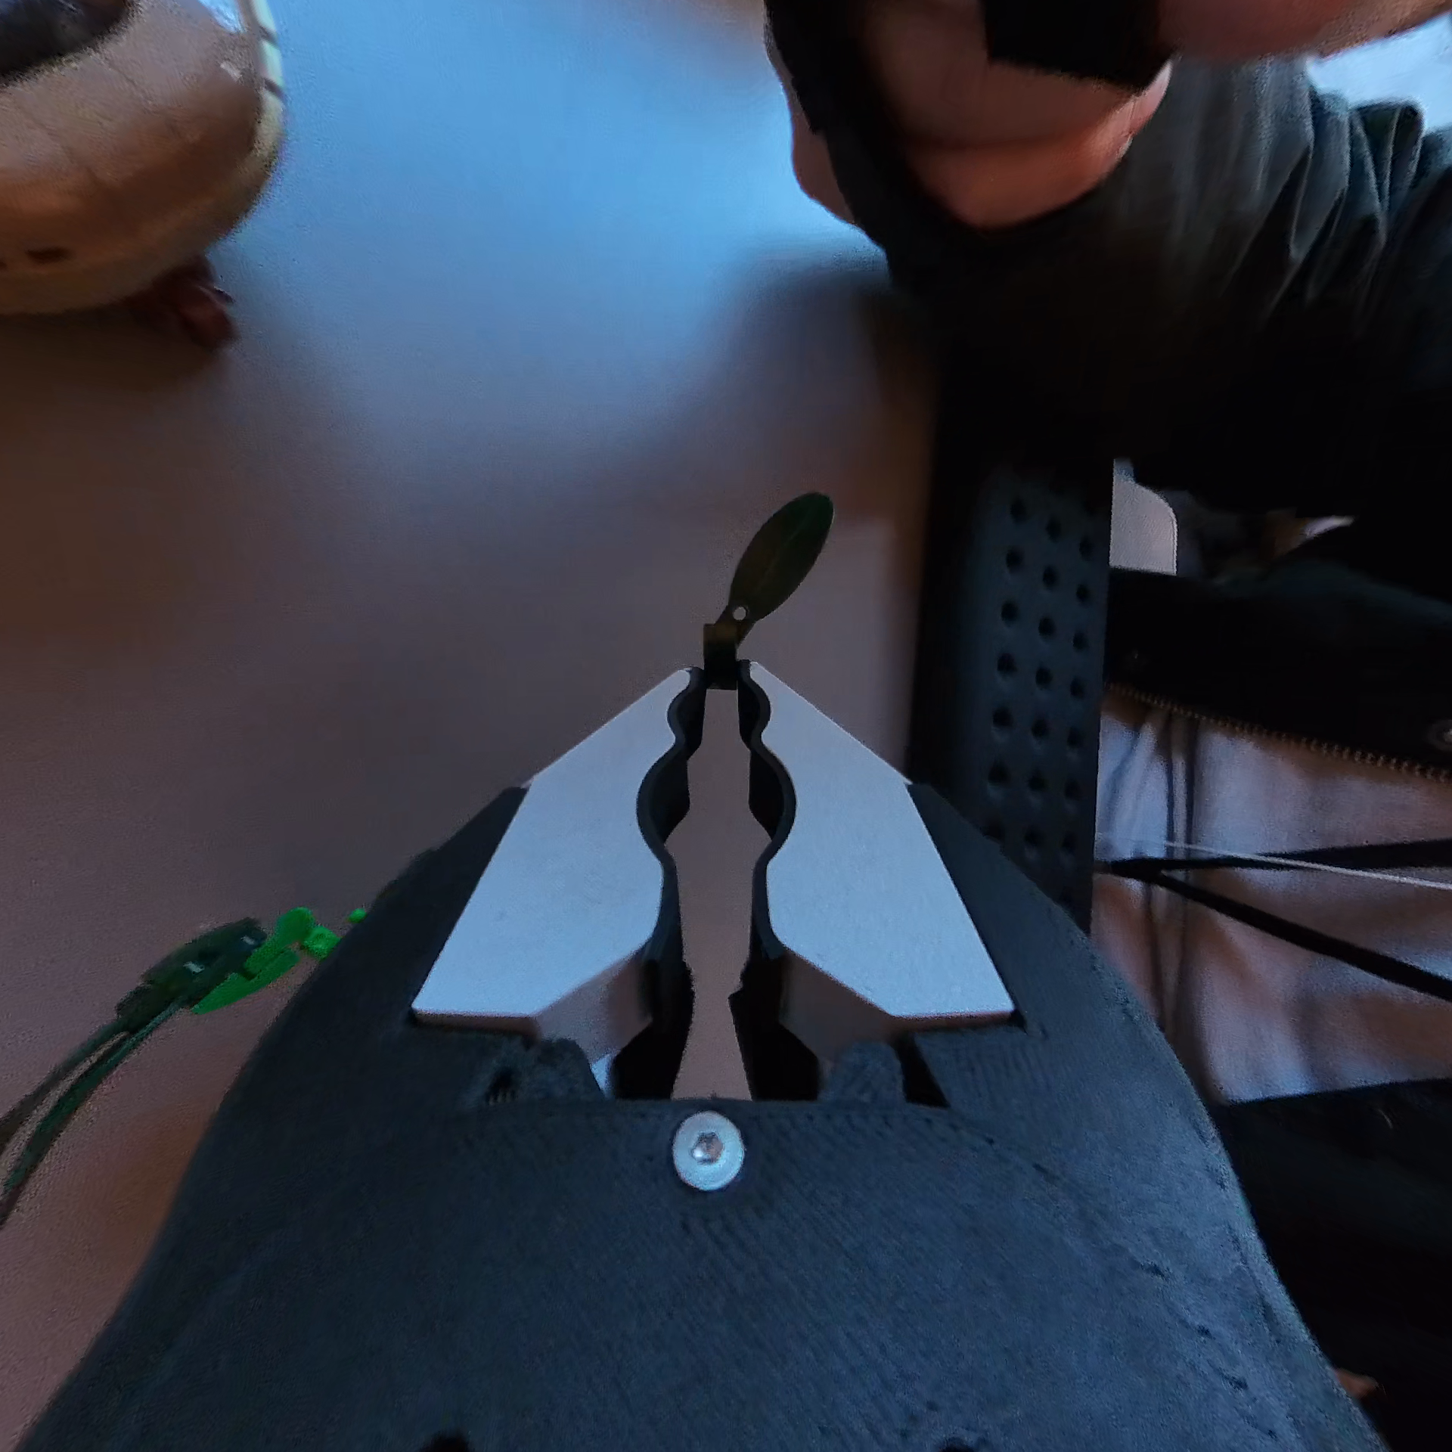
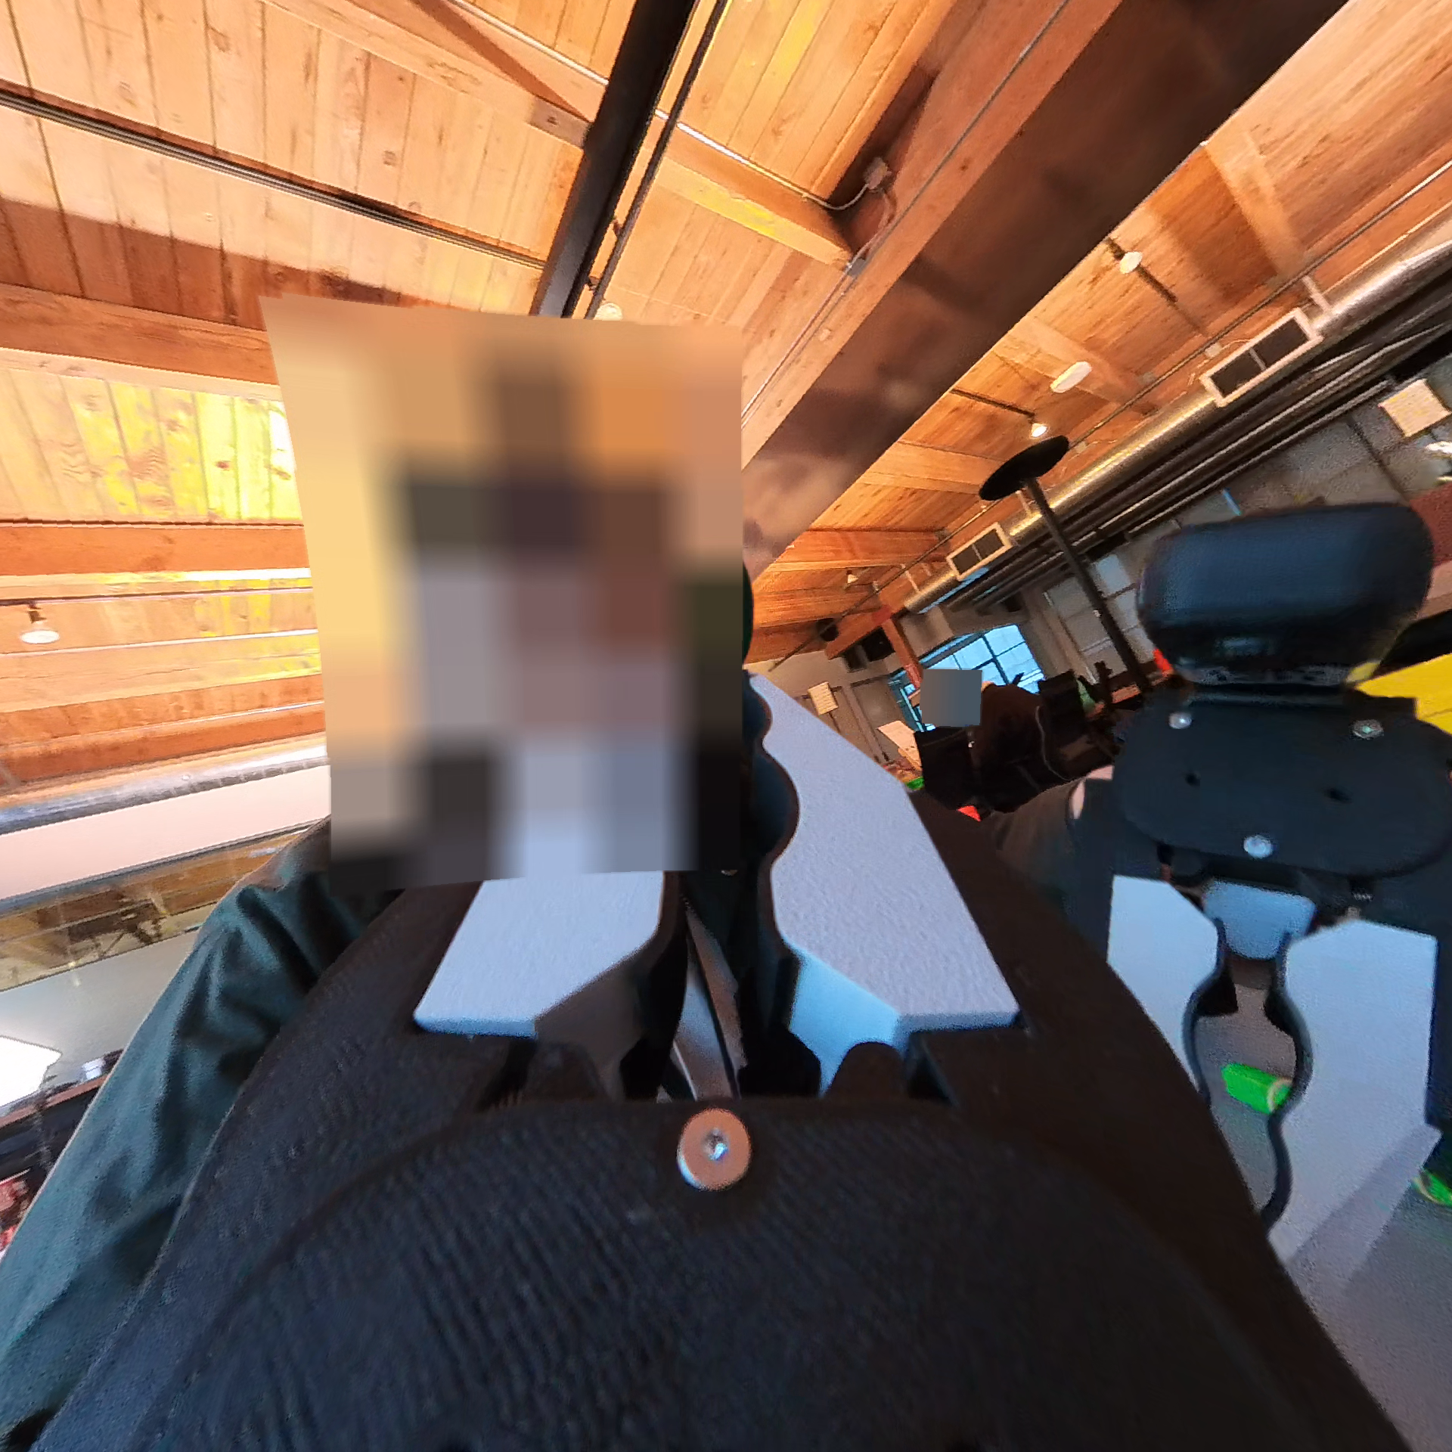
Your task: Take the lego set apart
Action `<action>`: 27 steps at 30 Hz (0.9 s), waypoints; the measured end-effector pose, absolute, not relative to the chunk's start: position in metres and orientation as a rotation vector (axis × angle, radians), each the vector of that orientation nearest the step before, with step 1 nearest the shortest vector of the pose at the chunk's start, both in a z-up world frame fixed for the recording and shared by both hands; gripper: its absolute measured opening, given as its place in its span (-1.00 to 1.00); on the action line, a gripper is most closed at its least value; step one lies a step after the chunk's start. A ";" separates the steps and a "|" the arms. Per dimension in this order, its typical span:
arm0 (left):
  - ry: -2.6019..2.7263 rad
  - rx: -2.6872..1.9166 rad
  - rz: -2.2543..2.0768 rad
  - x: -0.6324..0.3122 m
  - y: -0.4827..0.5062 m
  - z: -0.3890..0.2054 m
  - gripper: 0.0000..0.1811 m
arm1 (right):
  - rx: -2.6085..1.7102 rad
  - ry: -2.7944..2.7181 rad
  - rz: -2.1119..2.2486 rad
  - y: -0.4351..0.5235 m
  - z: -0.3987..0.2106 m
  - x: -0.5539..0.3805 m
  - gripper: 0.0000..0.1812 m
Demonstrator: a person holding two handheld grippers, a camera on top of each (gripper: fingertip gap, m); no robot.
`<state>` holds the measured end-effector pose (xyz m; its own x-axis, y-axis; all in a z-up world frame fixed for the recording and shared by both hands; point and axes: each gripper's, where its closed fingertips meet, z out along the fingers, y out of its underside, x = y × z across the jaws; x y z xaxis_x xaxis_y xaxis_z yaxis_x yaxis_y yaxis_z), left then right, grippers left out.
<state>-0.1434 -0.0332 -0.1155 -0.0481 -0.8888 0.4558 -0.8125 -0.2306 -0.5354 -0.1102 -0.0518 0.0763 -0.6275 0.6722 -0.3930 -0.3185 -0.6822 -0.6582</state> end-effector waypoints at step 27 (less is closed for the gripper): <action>1.067 -1.718 -1.478 -0.147 0.052 0.028 -0.40 | -1.633 -0.722 0.615 0.060 -0.021 -0.111 -0.94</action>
